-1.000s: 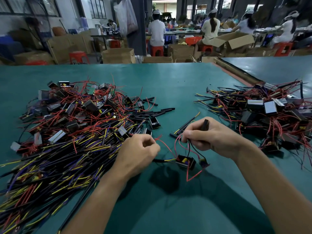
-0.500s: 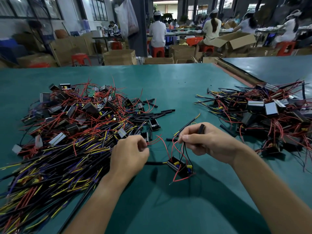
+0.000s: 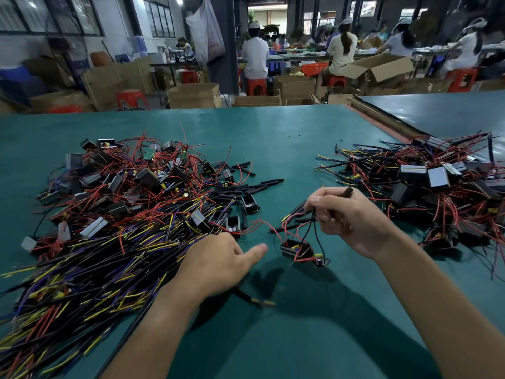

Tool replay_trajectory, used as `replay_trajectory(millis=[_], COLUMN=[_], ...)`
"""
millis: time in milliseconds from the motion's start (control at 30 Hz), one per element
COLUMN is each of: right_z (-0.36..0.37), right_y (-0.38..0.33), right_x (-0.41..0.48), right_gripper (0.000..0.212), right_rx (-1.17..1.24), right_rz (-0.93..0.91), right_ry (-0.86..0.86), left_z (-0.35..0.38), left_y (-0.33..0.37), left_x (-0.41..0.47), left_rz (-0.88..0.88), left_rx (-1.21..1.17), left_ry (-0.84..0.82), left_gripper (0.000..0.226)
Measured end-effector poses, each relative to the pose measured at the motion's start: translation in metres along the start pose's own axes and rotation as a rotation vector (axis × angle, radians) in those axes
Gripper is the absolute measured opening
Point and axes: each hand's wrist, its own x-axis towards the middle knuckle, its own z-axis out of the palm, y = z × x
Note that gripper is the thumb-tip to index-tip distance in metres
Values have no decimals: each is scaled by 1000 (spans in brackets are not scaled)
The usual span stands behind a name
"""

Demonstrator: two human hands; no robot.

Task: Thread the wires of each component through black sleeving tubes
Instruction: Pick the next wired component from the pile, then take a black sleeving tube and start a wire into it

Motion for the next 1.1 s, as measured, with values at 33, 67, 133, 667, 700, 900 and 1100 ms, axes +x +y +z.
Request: replay_trajectory(millis=[33,67,133,667,700,900,1100], right_z=[0,1,5,37,35,31,35], right_y=[0,0,2,4,3,2,3], right_x=[0,-1,-2,-11,-11,-8,-7], right_gripper=[16,15,14,16,19,20,16], right_rx=[5,5,-14,-27,9,78,145], right_rz=[4,8,24,27,39,-22,-102], right_ry=[0,-19,-85,-245,-239,-152,-36], left_z=[-1,-3,-8,-6,-4,3,1], left_y=[0,-1,-5,21,21,21,20], left_x=[-1,-3,-6,-10,-10,-6,-5], left_rz=[-13,-23,-7,315,307,223,223], left_rx=[65,117,108,-1118,-1116,-1169,-1170], left_ry=[-27,-65,-180,-87,-88,-25,-9], left_gripper=[75,75,71,21,21,8,15])
